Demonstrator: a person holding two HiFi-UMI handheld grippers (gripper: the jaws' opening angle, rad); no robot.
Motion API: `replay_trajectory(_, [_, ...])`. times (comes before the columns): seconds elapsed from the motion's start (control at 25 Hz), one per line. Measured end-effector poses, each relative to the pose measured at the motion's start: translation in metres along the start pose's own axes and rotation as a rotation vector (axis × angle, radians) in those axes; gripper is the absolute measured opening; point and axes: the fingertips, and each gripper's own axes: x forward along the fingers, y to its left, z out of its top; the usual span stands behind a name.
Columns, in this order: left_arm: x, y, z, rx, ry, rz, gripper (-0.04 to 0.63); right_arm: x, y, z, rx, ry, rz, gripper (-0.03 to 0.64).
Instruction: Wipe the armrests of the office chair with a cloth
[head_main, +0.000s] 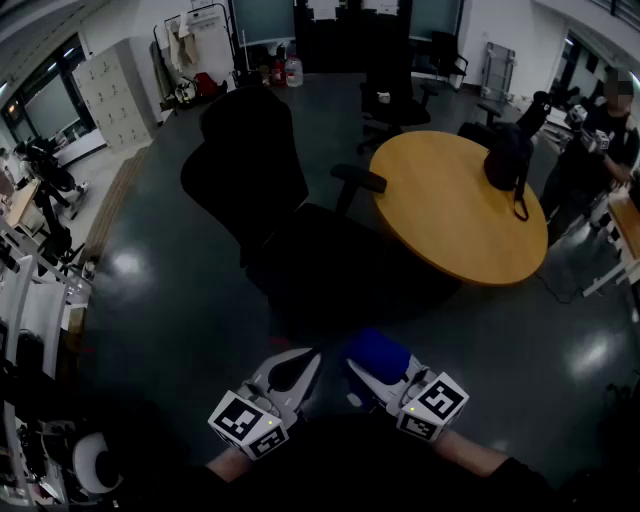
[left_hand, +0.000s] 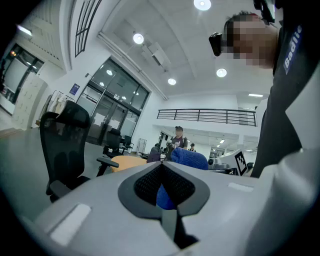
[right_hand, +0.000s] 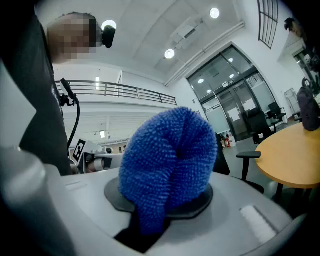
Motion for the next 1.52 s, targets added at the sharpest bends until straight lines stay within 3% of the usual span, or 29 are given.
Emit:
replay_trajectory(0.96, [0.040, -0.023, -0.010, -0.008, 0.037, -0.005, 0.012, -0.035, -0.027, 0.009, 0.058, -0.040, 0.018, 0.118])
replay_trajectory(1.52, [0.077, -0.030, -0.017, -0.005, 0.043, 0.104, 0.012, -0.065, -0.068, 0.009, 0.119, -0.035, 0.077, 0.118])
